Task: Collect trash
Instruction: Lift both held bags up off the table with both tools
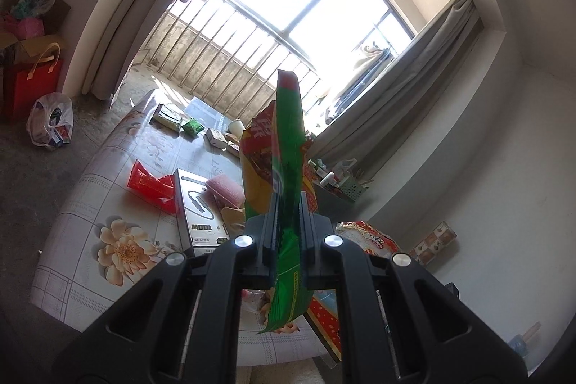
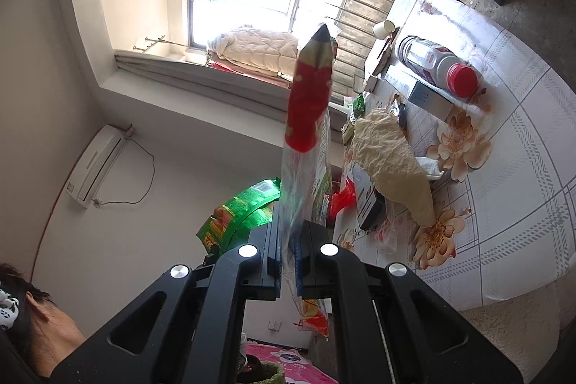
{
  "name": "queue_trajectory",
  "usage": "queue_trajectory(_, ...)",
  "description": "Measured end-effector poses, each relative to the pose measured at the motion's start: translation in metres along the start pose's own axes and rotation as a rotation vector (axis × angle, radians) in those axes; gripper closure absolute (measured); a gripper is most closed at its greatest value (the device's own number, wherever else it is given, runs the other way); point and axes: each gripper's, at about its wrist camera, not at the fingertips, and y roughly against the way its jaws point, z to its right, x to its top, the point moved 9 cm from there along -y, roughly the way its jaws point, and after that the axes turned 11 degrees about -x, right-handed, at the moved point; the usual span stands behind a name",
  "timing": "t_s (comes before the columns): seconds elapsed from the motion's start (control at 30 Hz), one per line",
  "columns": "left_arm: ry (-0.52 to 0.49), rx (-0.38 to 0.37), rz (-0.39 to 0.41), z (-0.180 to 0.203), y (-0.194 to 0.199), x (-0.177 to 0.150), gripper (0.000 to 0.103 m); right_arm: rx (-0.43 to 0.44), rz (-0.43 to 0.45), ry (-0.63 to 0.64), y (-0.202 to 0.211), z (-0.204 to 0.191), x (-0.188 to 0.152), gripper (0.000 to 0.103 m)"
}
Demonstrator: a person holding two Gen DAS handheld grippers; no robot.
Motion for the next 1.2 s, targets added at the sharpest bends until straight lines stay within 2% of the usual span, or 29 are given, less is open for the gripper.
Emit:
queue_trajectory(0.13, -0.032, 0.060, -0.017, -0.006, 0.000, -0.003, 0.095, -0.007, -0.001, -0.009, -0.006, 0.000, -0.002, 0.097)
queue_trajectory(0.6, -0.066, 0.120, 0.012, -0.005, 0.014, -0.003, 0.095, -0.034, 0.013, -0.008, -0.002, 0.004, -0.001, 0.097)
queue_trajectory(1.2, -0.087, 0.138, 0.040, 0.006, 0.021, 0.002, 0.095, -0.025, 0.042, 0.017, 0.004, -0.002, 0.016, 0.097)
